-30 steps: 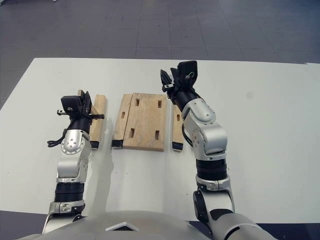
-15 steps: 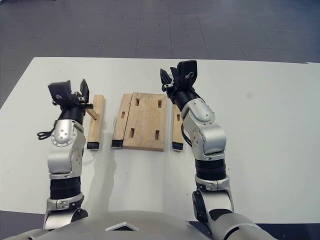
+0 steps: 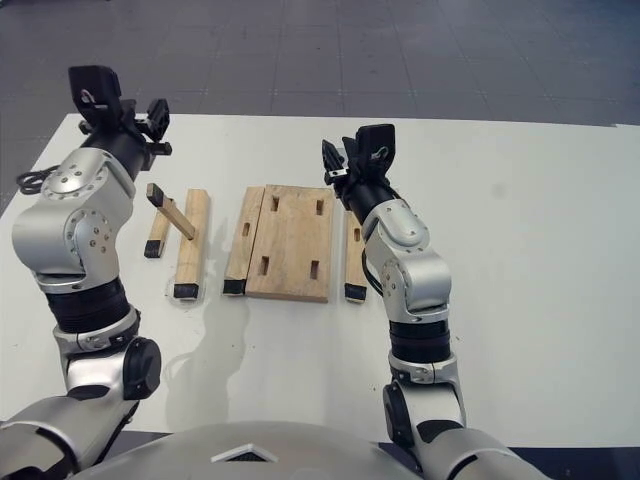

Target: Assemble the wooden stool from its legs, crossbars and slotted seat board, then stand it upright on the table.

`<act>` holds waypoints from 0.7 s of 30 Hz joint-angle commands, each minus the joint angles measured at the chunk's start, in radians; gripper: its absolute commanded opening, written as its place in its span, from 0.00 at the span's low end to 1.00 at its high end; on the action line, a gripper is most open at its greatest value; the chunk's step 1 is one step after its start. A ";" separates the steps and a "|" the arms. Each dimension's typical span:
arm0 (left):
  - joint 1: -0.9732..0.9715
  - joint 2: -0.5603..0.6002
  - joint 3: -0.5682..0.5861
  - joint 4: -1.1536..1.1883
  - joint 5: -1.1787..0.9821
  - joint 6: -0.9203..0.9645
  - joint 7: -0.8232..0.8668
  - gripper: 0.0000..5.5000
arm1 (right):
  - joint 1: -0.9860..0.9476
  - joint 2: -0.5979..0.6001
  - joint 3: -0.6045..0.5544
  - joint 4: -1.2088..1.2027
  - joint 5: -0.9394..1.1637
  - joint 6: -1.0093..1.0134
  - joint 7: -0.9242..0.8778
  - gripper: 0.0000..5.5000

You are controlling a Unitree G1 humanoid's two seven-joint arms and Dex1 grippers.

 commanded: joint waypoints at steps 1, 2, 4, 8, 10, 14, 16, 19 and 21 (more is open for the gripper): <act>-0.169 0.037 0.025 -0.008 0.018 -0.063 0.030 0.43 | -0.003 0.002 -0.013 -0.014 -0.003 0.010 -0.009 0.31; -0.240 0.073 0.024 -0.021 0.032 -0.089 0.030 0.43 | -0.003 0.003 -0.014 -0.015 -0.003 0.010 -0.010 0.31; -0.338 0.106 0.056 -0.034 0.015 -0.067 0.029 0.43 | -0.002 0.003 -0.015 -0.017 -0.004 0.011 -0.011 0.31; -0.099 -0.027 0.176 0.069 -0.083 0.064 0.010 0.43 | -0.004 0.003 -0.017 -0.020 -0.001 0.014 -0.014 0.31; 0.125 -0.111 0.199 0.167 -0.103 0.044 -0.005 0.43 | -0.017 0.005 -0.015 -0.004 0.002 0.009 -0.007 0.31; 0.311 -0.182 0.185 0.173 -0.123 -0.047 -0.009 0.43 | -0.026 0.007 -0.030 -0.002 0.007 0.003 -0.011 0.31; 0.297 -0.175 0.194 0.166 -0.136 -0.085 0.001 0.43 | -0.015 0.013 -0.029 -0.010 0.008 0.002 -0.015 0.31; 0.228 -0.130 0.206 0.152 -0.143 -0.130 0.022 0.43 | 0.000 0.025 -0.022 -0.020 0.006 0.005 -0.018 0.31; 0.127 -0.073 0.204 0.092 -0.145 -0.135 0.032 0.43 | 0.009 0.028 -0.020 -0.025 0.004 0.008 -0.016 0.31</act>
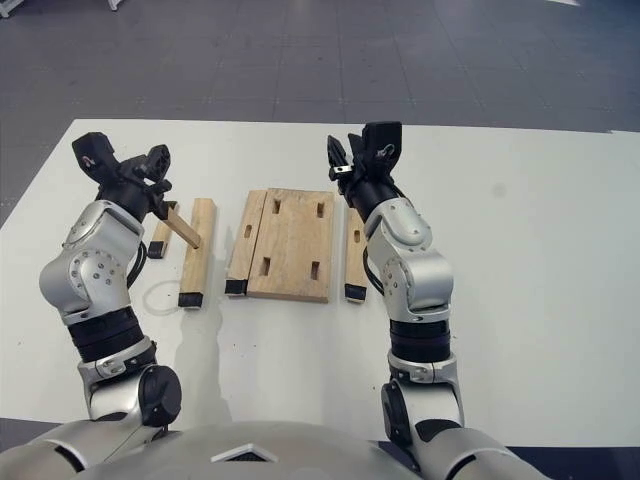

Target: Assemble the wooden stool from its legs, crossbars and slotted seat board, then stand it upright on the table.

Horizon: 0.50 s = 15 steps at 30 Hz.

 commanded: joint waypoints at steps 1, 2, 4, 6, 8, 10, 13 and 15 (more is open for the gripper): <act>-0.144 0.095 0.004 -0.038 0.012 0.040 0.058 0.43 | 0.016 0.007 0.005 -0.024 0.001 0.012 -0.003 0.31; -0.235 0.135 0.007 -0.078 0.006 0.044 0.069 0.43 | 0.023 0.007 0.007 -0.028 0.000 0.014 -0.003 0.31; -0.453 0.202 0.030 -0.154 -0.029 0.077 0.104 0.43 | 0.031 0.006 0.013 -0.032 -0.001 0.020 -0.001 0.31; -0.630 0.250 0.040 -0.213 -0.065 0.116 0.124 0.43 | 0.040 0.004 0.013 -0.041 0.000 0.026 -0.002 0.31; -0.677 0.281 0.035 -0.256 -0.089 0.178 0.115 0.43 | 0.044 0.002 0.014 -0.046 0.000 0.029 -0.003 0.31; -0.516 0.274 0.036 -0.357 -0.154 0.330 0.072 0.43 | 0.045 0.002 0.014 -0.049 0.000 0.033 -0.004 0.31; -0.022 0.237 0.028 -0.590 -0.150 0.378 0.042 0.43 | 0.051 -0.007 0.006 -0.061 -0.001 0.039 -0.003 0.31; 0.394 0.201 -0.056 -0.784 -0.108 0.183 -0.024 0.43 | 0.066 -0.016 -0.007 -0.069 -0.003 0.039 -0.005 0.31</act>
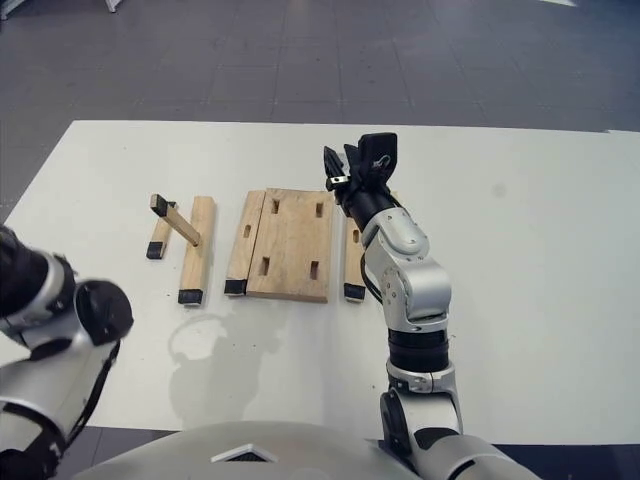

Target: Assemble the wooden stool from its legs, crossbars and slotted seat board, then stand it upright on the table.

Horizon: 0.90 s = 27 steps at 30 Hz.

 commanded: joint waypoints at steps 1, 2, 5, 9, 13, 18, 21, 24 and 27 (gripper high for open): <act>0.867 -0.084 -0.127 -0.354 0.056 -0.210 -0.113 0.43 | 0.028 -0.020 -0.028 -0.027 -0.003 0.018 -0.009 0.31; 1.002 -0.093 -0.180 -0.375 0.070 -0.272 -0.116 0.46 | 0.032 -0.021 -0.027 -0.024 -0.005 0.017 -0.008 0.31; 1.183 -0.115 -0.291 -0.377 0.088 -0.363 -0.074 0.53 | 0.034 -0.024 -0.021 -0.021 -0.007 0.020 -0.006 0.31; 1.321 -0.108 -0.388 -0.376 0.134 -0.421 -0.041 0.63 | 0.041 -0.027 -0.016 -0.024 -0.010 0.023 -0.005 0.31; 1.363 -0.104 -0.459 -0.294 0.164 -0.298 -0.021 0.74 | 0.040 -0.022 -0.008 -0.025 -0.008 0.031 -0.006 0.31; 1.293 -0.135 -0.489 -0.101 0.213 -0.244 -0.002 0.84 | 0.039 -0.016 -0.001 -0.030 -0.004 0.040 -0.007 0.31; 1.217 -0.197 -0.473 0.108 0.200 -0.251 -0.008 0.84 | 0.032 -0.013 -0.002 -0.027 -0.003 0.044 -0.009 0.31; 1.061 -0.236 -0.429 0.254 0.202 -0.258 0.001 0.84 | 0.015 -0.012 0.005 -0.017 -0.004 0.047 -0.002 0.31; 0.972 -0.245 -0.398 0.293 0.209 -0.265 0.004 0.78 | 0.006 -0.019 0.000 -0.017 -0.003 0.052 0.002 0.31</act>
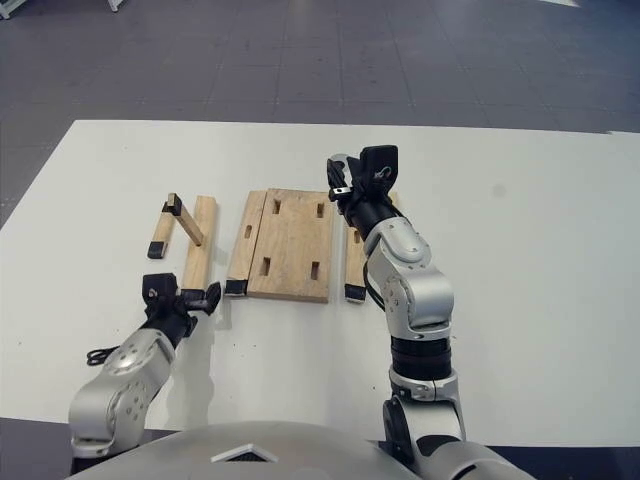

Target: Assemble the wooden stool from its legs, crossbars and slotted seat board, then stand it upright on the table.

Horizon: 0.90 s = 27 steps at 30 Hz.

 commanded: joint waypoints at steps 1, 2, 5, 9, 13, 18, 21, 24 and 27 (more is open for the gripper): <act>-0.035 -0.019 0.023 0.098 0.005 0.072 0.015 0.75 | -0.032 -0.009 -0.007 0.004 -0.001 0.025 0.001 0.31; -0.033 -0.015 0.018 0.093 0.012 0.084 0.015 0.72 | -0.035 -0.009 -0.011 0.004 0.000 0.029 0.000 0.31; -0.012 0.007 0.005 0.075 0.028 0.124 0.006 0.65 | -0.047 0.000 -0.030 0.001 0.012 0.041 -0.009 0.31; 0.022 0.031 0.027 0.085 0.039 0.165 -0.002 0.53 | -0.094 0.024 -0.056 -0.018 0.036 0.066 -0.024 0.31; 0.005 0.054 0.091 0.118 0.041 0.124 -0.015 0.42 | -0.134 0.019 -0.081 -0.033 0.051 0.085 -0.042 0.31; -0.270 0.073 0.342 0.029 -0.159 0.012 -0.069 0.37 | -0.223 0.004 -0.183 0.012 0.117 0.130 -0.048 0.31; -0.684 0.133 0.497 0.040 -0.526 0.064 -0.104 0.37 | -0.329 0.033 -0.373 0.096 0.423 0.313 -0.014 0.31; -0.886 0.104 0.489 0.138 -0.851 0.131 -0.176 0.37 | -0.436 0.017 -0.447 0.163 0.746 0.494 0.083 0.31; -0.904 0.112 0.434 0.199 -1.038 0.213 -0.236 0.37 | -0.544 -0.041 -0.449 0.225 0.958 0.603 0.185 0.40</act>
